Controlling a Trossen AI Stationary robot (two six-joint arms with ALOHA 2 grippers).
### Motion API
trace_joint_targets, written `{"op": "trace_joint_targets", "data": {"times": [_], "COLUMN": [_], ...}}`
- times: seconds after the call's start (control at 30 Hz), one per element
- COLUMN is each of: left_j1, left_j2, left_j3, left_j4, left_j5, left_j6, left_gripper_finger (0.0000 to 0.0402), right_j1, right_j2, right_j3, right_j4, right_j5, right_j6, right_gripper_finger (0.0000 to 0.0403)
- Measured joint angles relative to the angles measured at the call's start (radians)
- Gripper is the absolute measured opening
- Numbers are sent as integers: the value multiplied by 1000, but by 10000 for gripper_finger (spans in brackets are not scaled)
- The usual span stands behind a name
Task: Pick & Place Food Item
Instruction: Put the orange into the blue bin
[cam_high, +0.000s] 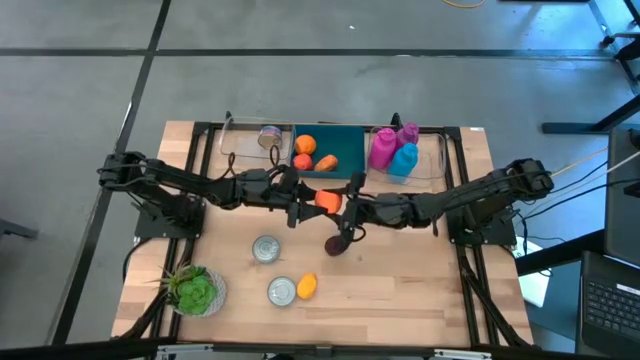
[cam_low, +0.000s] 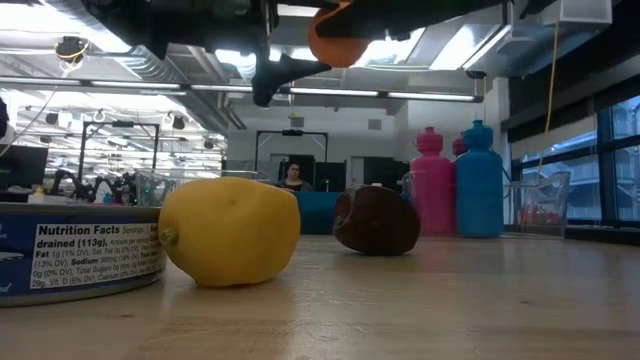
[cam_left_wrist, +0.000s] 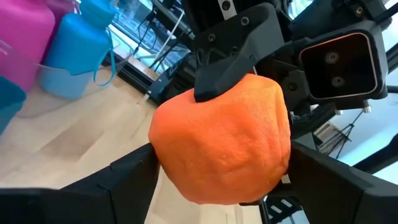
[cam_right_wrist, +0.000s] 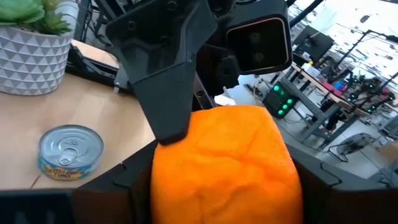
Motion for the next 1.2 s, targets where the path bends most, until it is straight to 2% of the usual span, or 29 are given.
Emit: {"op": "trace_joint_targets", "data": {"times": [0.53, 0.77, 0.97, 1.2], "left_j1": [-1, -2, -2, -11], "left_j2": [0, -2, 0, 0], "left_j3": [8, 8, 17, 17], "left_j4": [-14, -20, 2, 2], "left_j5": [-33, -48, -24, -32], "left_j6": [66, 95, 182, 255], "left_gripper_finger": [321, 275, 237, 234], "right_j1": [-3, -2, -2, 3], "right_j2": [2, 2, 5, 6], "right_j3": [0, 0, 4, 3], "right_j4": [-6, -5, 25, 30], "right_j5": [-84, -89, -134, -134], "right_j6": [-20, -19, 43, 60], "right_gripper_finger": [244, 246, 316, 369]}}
